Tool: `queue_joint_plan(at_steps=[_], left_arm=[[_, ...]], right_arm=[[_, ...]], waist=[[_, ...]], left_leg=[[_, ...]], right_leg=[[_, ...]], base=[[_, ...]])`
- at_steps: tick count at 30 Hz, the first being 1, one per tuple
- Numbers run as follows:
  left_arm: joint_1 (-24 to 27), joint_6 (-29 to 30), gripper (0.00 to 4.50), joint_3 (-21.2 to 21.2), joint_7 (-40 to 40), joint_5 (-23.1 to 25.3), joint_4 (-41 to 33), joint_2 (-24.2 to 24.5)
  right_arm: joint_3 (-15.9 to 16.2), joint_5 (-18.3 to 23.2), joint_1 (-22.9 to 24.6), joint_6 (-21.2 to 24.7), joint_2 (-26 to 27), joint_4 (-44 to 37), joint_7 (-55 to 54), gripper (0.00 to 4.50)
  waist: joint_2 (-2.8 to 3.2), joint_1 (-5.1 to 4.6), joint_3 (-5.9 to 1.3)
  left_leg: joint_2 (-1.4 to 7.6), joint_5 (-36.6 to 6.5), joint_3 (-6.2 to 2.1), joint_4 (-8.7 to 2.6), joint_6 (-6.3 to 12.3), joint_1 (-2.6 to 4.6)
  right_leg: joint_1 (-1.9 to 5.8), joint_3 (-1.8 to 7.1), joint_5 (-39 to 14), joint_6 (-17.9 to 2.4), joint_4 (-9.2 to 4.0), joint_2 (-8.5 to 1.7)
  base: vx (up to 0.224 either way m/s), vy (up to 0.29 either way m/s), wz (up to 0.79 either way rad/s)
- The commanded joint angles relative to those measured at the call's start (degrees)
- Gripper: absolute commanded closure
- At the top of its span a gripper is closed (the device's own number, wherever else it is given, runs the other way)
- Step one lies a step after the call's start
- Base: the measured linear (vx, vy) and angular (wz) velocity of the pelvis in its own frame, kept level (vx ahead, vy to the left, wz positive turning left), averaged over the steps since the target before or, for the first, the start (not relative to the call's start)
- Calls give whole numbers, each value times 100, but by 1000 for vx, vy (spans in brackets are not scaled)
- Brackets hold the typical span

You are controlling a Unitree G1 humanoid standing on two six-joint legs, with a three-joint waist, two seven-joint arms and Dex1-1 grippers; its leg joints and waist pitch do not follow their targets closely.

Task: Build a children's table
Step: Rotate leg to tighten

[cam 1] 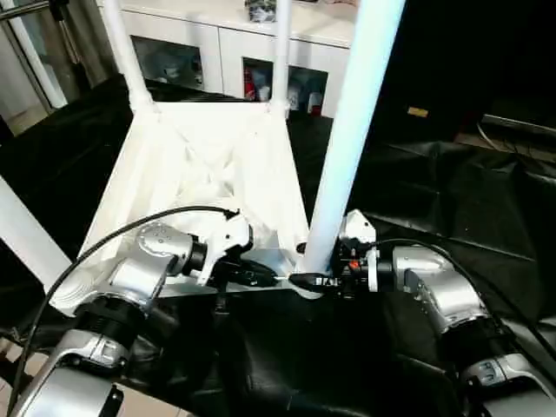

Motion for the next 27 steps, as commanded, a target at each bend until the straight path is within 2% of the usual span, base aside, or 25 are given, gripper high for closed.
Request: queue_joint_plan(at_steps=[1,2,4,6,7,9,10,11,12,13,17,21,22,23,25,26,27], left_arm=[[-169,-132,450,55,103,-207,-146,-129],[-172,-158,450,79,183,-183,-116,-165],[-192,-111,450,128,365,-164,-83,-248],[-213,-83,450,172,542,-150,-59,-333],[-251,3,450,216,832,-117,-32,-465],[-297,27,450,237,1160,-38,16,-593],[-297,27,450,237,1160,-38,16,-593],[-359,62,450,242,1487,51,62,-746],[-369,69,450,243,1541,65,68,-772],[-397,101,450,249,1687,99,85,-841],[-530,295,450,278,2324,170,83,-1229],[-583,367,450,272,2552,163,51,-1461],[-586,370,450,257,2558,158,44,-1491],[-547,363,450,206,2459,152,-21,-1479],[-512,358,450,194,2395,153,-61,-1434],[-507,357,450,192,2385,154,-65,-1424],[-471,311,450,180,2236,131,-85,-1338]], right_arm=[[112,57,81,48,101,-73,73,143],[51,74,86,35,155,-11,-56,143],[-41,29,73,-19,259,110,-354,174],[-122,-28,60,-58,365,211,-658,176],[-228,-157,27,-159,535,388,-1236,180],[-295,-265,-15,-174,680,557,-1741,185],[-295,-265,-15,-174,680,557,-1741,185],[-357,-357,-72,-188,847,743,-2256,185],[-367,-371,-81,-190,873,771,-2335,185],[-392,-406,-103,-209,950,837,-2536,185],[-467,-527,-288,-107,1373,1104,-3373,185],[-408,-612,-429,-258,1584,1253,-3556,185],[-407,-632,-464,-313,1622,1303,-3618,150],[-503,-460,-533,-234,1679,1299,-3515,130],[-565,-343,-557,-143,1673,1251,-3389,116],[-578,-323,-563,-126,1669,1245,-3364,110],[-572,-313,-560,-113,1590,1182,-3225,98]], waist=[[-4,-24,-370],[4,-24,-369],[0,-40,-361],[1,-53,-359],[-7,-72,-345],[-10,-103,-334],[-15,-121,-336],[-14,-141,-340],[-10,-167,-324],[-9,-193,-328],[-8,-226,-337],[1,-244,-347],[0,-246,-349],[-3,-252,-351],[2,-253,-354],[-18,-255,-356],[1,-252,-354]], left_leg=[[178,-915,-13,-373,268,53],[181,-926,-15,-373,263,57],[175,-983,-22,-381,220,49],[170,-1036,-25,-384,196,54],[165,-1096,-28,-391,152,55],[147,-1195,-44,-403,53,67],[140,-1210,-45,-406,50,61],[145,-1217,-44,-404,47,70],[145,-1241,-37,-407,41,76],[138,-1301,-52,-407,26,69],[133,-1239,-45,-403,57,69],[139,-1171,-43,-393,94,54],[133,-1143,-40,-394,129,48],[130,-1131,-38,-391,146,43],[135,-1083,-37,-391,191,44],[137,-1060,-39,-394,206,37],[146,-1052,-39,-395,217,45]], right_leg=[[303,274,-1086,-1268,-349,-439],[295,274,-1104,-1267,-351,-441],[296,275,-1223,-1232,-362,-446],[292,276,-1337,-1209,-378,-454],[284,280,-1489,-1161,-399,-456],[281,277,-1880,-1033,-440,-466],[283,274,-1926,-1002,-444,-453],[276,282,-1937,-977,-452,-454],[250,285,-1958,-979,-464,-444],[271,274,-2063,-963,-468,-453],[263,277,-1950,-975,-466,-439],[267,282,-1719,-1046,-443,-439],[277,281,-1618,-1059,-439,-436],[283,285,-1576,-1068,-435,-435],[289,287,-1449,-1106,-421,-433],[297,284,-1412,-1120,-416,-433],[292,284,-1340,-1159,-408,-437]], base=[[0,0,0],[0,0,0],[0,0,0],[0,0,0],[0,0,0],[0,0,0],[0,0,0],[0,0,0],[0,0,0],[0,0,0],[0,0,0],[0,0,0],[0,0,0],[0,0,0],[0,0,0],[0,0,0],[0,0,0]])
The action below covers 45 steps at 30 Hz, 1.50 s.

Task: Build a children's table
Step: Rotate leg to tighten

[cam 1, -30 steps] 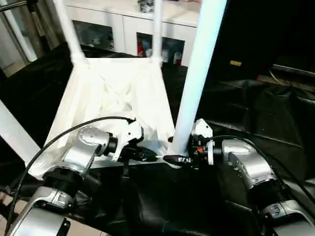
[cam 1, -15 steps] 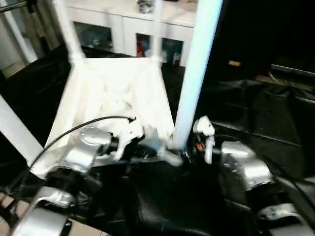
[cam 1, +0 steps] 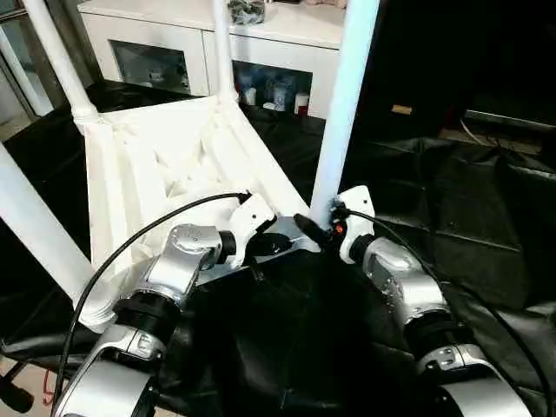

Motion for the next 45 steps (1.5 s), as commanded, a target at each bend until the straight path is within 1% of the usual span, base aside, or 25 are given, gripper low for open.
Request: queue_joint_plan(at_steps=[1,6,7,8,11,12,13,16,18,19,21,22,24,27,30,31,32,36,37,38,40,41,42,44,45], left_arm=[[-216,-226,450,-154,-289,-281,-361,-282],[-109,-310,450,-195,-864,-373,-439,55],[-85,-346,450,-203,-1128,-425,-452,206],[-83,-362,450,-205,-1188,-434,-446,238],[-39,-456,450,-231,-1572,-521,-461,392],[4,-531,450,-281,-1896,-539,-470,563],[24,-589,450,-292,-2100,-546,-456,694],[14,-639,450,-243,-2375,-585,-395,882],[-2,-657,450,-248,-2520,-590,-351,977],[-3,-665,450,-252,-2595,-598,-336,1021],[-4,-686,450,-259,-2664,-625,-316,1073],[-4,-702,450,-258,-2685,-634,-305,1088],[-5,-696,450,-253,-2696,-643,-313,1114],[-2,-705,450,-233,-2686,-642,-317,1123],[-16,-708,450,-144,-2421,-597,-279,1053],[-31,-697,450,-125,-2326,-578,-256,1023],[-42,-691,450,-118,-2273,-570,-240,1006],[-91,-577,450,-28,-1747,-523,-258,827],[-112,-494,450,9,-1533,-504,-276,743],[-146,-383,450,58,-1093,-425,-294,571],[-164,-335,450,76,-879,-384,-282,482],[-164,-315,450,84,-765,-361,-281,438],[-156,-288,450,87,-613,-326,-294,386],[-153,-152,450,145,-162,-269,-329,206],[-143,-40,450,188,192,-261,-375,53]], right_arm=[[417,33,-38,188,225,17,635,87],[661,157,174,156,-243,-439,1713,87],[751,230,282,154,-491,-643,2198,87],[767,243,302,154,-545,-680,2300,87],[832,301,384,234,-781,-851,2715,87],[872,379,442,430,-988,-1009,3088,87],[897,439,485,560,-1151,-1140,3379,87],[965,479,540,661,-1410,-1313,3867,87],[1022,460,537,661,-1515,-1331,4041,87],[1047,458,530,665,-1545,-1327,4103,87],[1077,465,511,650,-1567,-1307,4166,101],[1084,464,505,650,-1573,-1309,4186,119],[1076,457,440,643,-1538,-1240,4182,128],[1069,481,378,676,-1489,-1195,4176,154],[997,454,293,599,-1345,-1013,3959,180],[966,443,266,588,-1310,-945,3866,180],[948,437,249,583,-1292,-903,3813,184],[775,246,146,458,-1136,-589,2987,192],[706,164,102,413,-1070,-452,2611,193],[547,59,23,406,-900,-203,1857,193],[476,32,-3,400,-810,-105,1546,194],[440,21,-7,397,-753,-64,1385,194],[405,18,-8,415,-671,-20,1214,194],[339,-27,-32,431,-441,121,682,194],[279,-61,-72,429,-242,277,245,194]], waist=[[10,-5,-347],[6,21,-363],[42,43,-364],[13,54,-365],[17,93,-367],[-20,83,-366],[-30,125,-368],[-38,162,-350],[-26,217,-343],[-70,228,-339],[-47,243,-340],[-45,241,-343],[-78,243,-348],[-71,242,-353],[-78,241,-350],[-53,246,-344],[-67,233,-336],[-48,215,-333],[-46,192,-333],[-66,163,-332],[-68,107,-334],[-94,76,-337],[-82,68,-343],[-98,64,-351],[-107,56,-336]], left_leg=[[147,-1080,-38,-389,221,17],[157,-982,-33,-373,332,9],[164,-975,-38,-376,342,26],[163,-932,-20,-364,378,17],[175,-822,-21,-363,407,11],[179,-832,-11,-359,411,7],[177,-821,-13,-354,435,4],[195,-879,-5,-355,444,15],[203,-965,-5,-363,359,35],[202,-979,-3,-368,320,36],[202,-981,-12,-374,268,37],[204,-967,-14,-376,255,36],[201,-908,-17,-375,236,28],[194,-799,-16,-366,259,23],[196,-803,-10,-359,271,16],[194,-847,-18,-363,245,23],[188,-934,-16,-367,210,26],[183,-1044,-25,-376,107,41],[178,-1005,-39,-386,51,28],[170,-1012,-45,-388,31,17],[161,-1040,-44,-383,-15,26],[149,-1010,-47,-378,16,10],[147,-958,-40,-368,68,12],[149,-850,-33,-365,123,9],[155,-849,-40,-380,114,15]], right_leg=[[283,278,-1342,-1174,-411,-439],[305,284,-1042,-1249,-381,-441],[302,275,-994,-1285,-388,-439],[307,284,-866,-1314,-368,-427],[316,264,-710,-1398,-335,-421],[311,267,-725,-1402,-336,-424],[336,264,-800,-1391,-326,-437],[299,259,-980,-1329,-346,-432],[277,266,-1242,-1271,-366,-456],[272,266,-1307,-1248,-374,-456],[271,268,-1338,-1233,-368,-462],[271,269,-1303,-1239,-361,-462],[281,266,-1164,-1269,-343,-458],[289,262,-939,-1342,-312,-456],[287,266,-925,-1372,-307,-470],[285,263,-991,-1368,-317,-473],[284,262,-1134,-1347,-338,-469],[274,275,-1381,-1249,-374,-476],[284,273,-1395,-1221,-361,-474],[295,267,-1416,-1194,-368,-468],[288,271,-1476,-1187,-381,-468],[304,271,-1483,-1174,-378,-467],[298,280,-1407,-1169,-378,-464],[300,282,-1224,-1195,-357,-452],[288,274,-1289,-1210,-369,-461]], base=[[0,0,0],[0,0,0],[0,0,0],[0,0,0],[0,0,0],[0,0,0],[0,0,0],[0,0,0],[0,0,0],[0,0,0],[0,0,0],[0,0,0],[0,0,0],[0,0,0],[0,0,0],[0,0,0],[0,0,0],[0,0,0],[0,0,0],[0,0,0],[0,0,0],[0,0,0],[0,0,0],[0,0,0],[0,0,0]])
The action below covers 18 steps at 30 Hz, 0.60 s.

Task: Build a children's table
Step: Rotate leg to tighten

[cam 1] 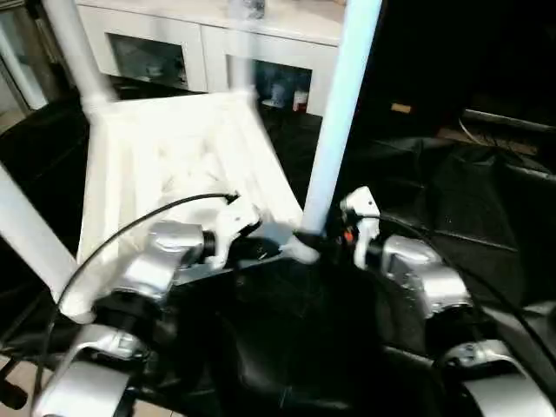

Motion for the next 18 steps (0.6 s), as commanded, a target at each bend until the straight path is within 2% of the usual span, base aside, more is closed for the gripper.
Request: queue_joint_plan(at_steps=[1,4,6,9,12,14,15,17,18], left_arm=[[-177,78,450,154,486,-145,-297,-328],[-88,248,450,126,824,-142,-528,-636],[-25,287,450,68,750,-156,-665,-672],[42,295,450,-41,564,-205,-798,-615],[107,260,450,-109,293,-225,-891,-455],[122,236,450,-125,190,-243,-913,-395],[161,202,450,-165,-67,-275,-974,-246],[190,175,450,-200,-248,-284,-1002,-137],[235,129,450,-225,-530,-338,-1048,5]], right_arm=[[106,-323,14,87,188,385,-694,194],[201,-401,-57,-54,480,550,-888,194],[182,-345,-95,-113,549,572,-831,138],[86,-244,-144,-120,568,580,-772,118],[140,-289,-142,-279,441,533,-577,81],[170,-276,-128,-321,388,494,-431,81],[264,-247,-81,-419,248,393,-21,81],[361,-237,-23,-487,127,292,333,81],[440,-190,81,-518,-39,116,835,81]], waist=[[-9,11,-388],[-11,5,-390],[-15,11,-388],[13,18,-397],[13,10,-402],[10,14,-403],[70,35,-403],[39,44,-396],[122,63,-397]], left_leg=[[145,-894,-37,-374,113,9],[147,-970,-39,-372,115,13],[146,-989,-30,-367,167,17],[141,-905,-30,-367,202,12],[145,-851,-28,-363,230,10],[146,-818,-27,-361,277,1],[148,-837,-31,-356,285,16],[150,-911,-28,-362,308,10],[158,-934,-35,-363,281,28]], right_leg=[[298,278,-1351,-1189,-389,-462],[301,282,-1450,-1151,-403,-461],[290,287,-1408,-1148,-408,-458],[298,289,-1213,-1187,-389,-450],[307,287,-950,-1267,-358,-443],[318,289,-873,-1294,-350,-446],[308,289,-860,-1320,-346,-452],[317,284,-885,-1321,-357,-439],[306,288,-845,-1348,-346,-447]], base=[[0,0,0],[0,0,0],[0,0,0],[0,0,0],[0,0,0],[0,0,0],[0,0,0],[0,0,0],[0,0,0]])
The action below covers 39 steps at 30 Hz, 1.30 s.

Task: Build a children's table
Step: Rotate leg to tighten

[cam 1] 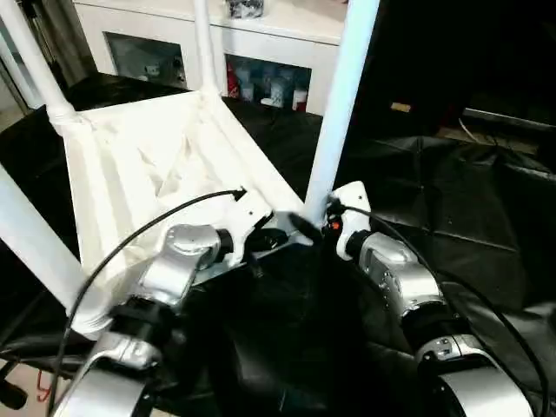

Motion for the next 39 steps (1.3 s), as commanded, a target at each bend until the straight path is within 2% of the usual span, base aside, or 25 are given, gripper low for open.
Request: queue_joint_plan(at_steps=[1,2,4,5,6,7,10,11,13,14,16,18,25,26,30,31,32,33,37,38,39], left_arm=[[-19,-276,450,-122,-492,-290,-385,-8],[5,-296,450,-130,-630,-326,-420,53],[59,-385,450,-165,-1104,-446,-480,262],[59,-385,450,-165,-1104,-446,-480,262],[69,-407,450,-174,-1208,-465,-488,319],[72,-404,450,-170,-1284,-487,-489,362],[58,-443,450,-169,-1571,-563,-403,535],[44,-480,450,-164,-1626,-564,-342,567],[19,-516,450,-147,-1739,-586,-248,617],[7,-522,450,-158,-1818,-593,-212,653],[1,-547,450,-164,-1837,-577,-176,683],[-3,-563,450,-163,-1834,-563,-157,700],[55,-581,450,-143,-1906,-572,-202,751],[66,-575,450,-130,-1893,-574,-224,747],[-9,-552,450,-49,-1579,-525,-113,634],[-45,-539,450,-19,-1439,-503,-60,588],[-94,-524,450,29,-1208,-469,-1,504],[-124,-501,450,58,-1041,-436,30,447],[-193,-426,450,113,-593,-337,75,279],[-260,-313,450,160,-166,-256,108,100],[-277,-287,450,165,-27,-232,110,23]], right_arm=[[271,52,161,17,-99,-183,733,81],[281,93,211,24,-171,-272,955,81],[328,260,355,144,-427,-552,1638,81],[328,260,355,144,-427,-552,1638,81],[356,280,388,161,-499,-605,1794,81],[382,298,416,181,-564,-651,1928,81],[439,389,466,242,-754,-741,2401,81],[449,395,474,252,-796,-759,2513,81],[475,415,495,322,-865,-809,2694,81],[499,429,503,364,-900,-829,2791,81],[533,431,502,386,-916,-827,2890,98],[550,424,498,383,-920,-820,2927,98],[534,456,485,408,-856,-768,2946,155],[538,446,495,400,-831,-783,2908,167],[450,435,511,419,-711,-750,2591,185],[417,426,512,429,-668,-729,2463,189],[364,394,506,399,-579,-653,2217,189],[332,345,494,369,-513,-580,1992,190],[249,174,442,269,-308,-323,1275,191],[160,49,356,236,-106,-58,590,191],[116,21,319,230,-23,39,340,191]], waist=[[122,22,-400],[76,24,-403],[86,41,-404],[86,53,-401],[90,71,-397],[47,75,-389],[65,148,-381],[34,170,-380],[40,177,-377],[-7,191,-383],[23,206,-385],[13,215,-386],[4,242,-394],[36,244,-394],[16,237,-389],[29,230,-389],[12,218,-384],[26,217,-383],[10,168,-378],[14,131,-372],[5,100,-364]], left_leg=[[160,-931,-33,-364,277,44],[166,-962,-33,-367,283,39],[167,-938,-28,-361,333,35],[169,-943,-27,-363,337,36],[175,-974,-21,-360,313,40],[175,-1013,-17,-362,308,35],[183,-1103,-14,-361,257,57],[181,-1102,-16,-365,255,55],[177,-1089,-18,-365,229,44],[182,-1048,-16,-364,232,48],[184,-1008,-19,-362,236,46],[184,-979,-23,-364,234,39],[179,-883,-21,-359,237,36],[180,-878,-22,-357,232,38],[175,-945,-23,-363,203,35],[172,-975,-22,-361,180,42],[168,-1003,-26,-367,150,44],[162,-1051,-34,-370,125,51],[159,-1072,-44,-381,60,41],[157,-1127,-46,-385,15,42],[137,-1141,-57,-394,-20,24]], right_leg=[[315,290,-827,-1345,-349,-446],[333,285,-719,-1381,-346,-431],[342,288,-598,-1421,-326,-430],[343,282,-594,-1429,-327,-420],[329,277,-681,-1449,-331,-429],[331,275,-776,-1436,-342,-428],[309,286,-1136,-1337,-372,-449],[313,284,-1203,-1304,-367,-445],[310,282,-1277,-1273,-374,-449],[307,279,-1261,-1257,-371,-449],[300,277,-1231,-1263,-360,-451],[304,277,-1215,-1263,-353,-459],[305,277,-1136,-1257,-338,-460],[301,278,-1116,-1263,-334,-462],[307,277,-1219,-1238,-353,-464],[297,280,-1257,-1227,-364,-464],[296,281,-1336,-1204,-370,-465],[293,280,-1440,-1172,-383,-465],[288,284,-1603,-1091,-401,-475],[285,286,-1726,-1054,-409,-474],[299,273,-1839,-1015,-426,-466]], base=[[0,0,0],[0,0,0],[0,0,0],[0,0,0],[0,0,0],[0,0,0],[0,0,0],[0,0,0],[0,0,0],[0,0,0],[0,0,0],[0,0,0],[0,0,0],[0,0,0],[0,0,0],[0,0,0],[0,0,0],[0,0,0],[0,0,0],[0,0,0],[0,0,0]])
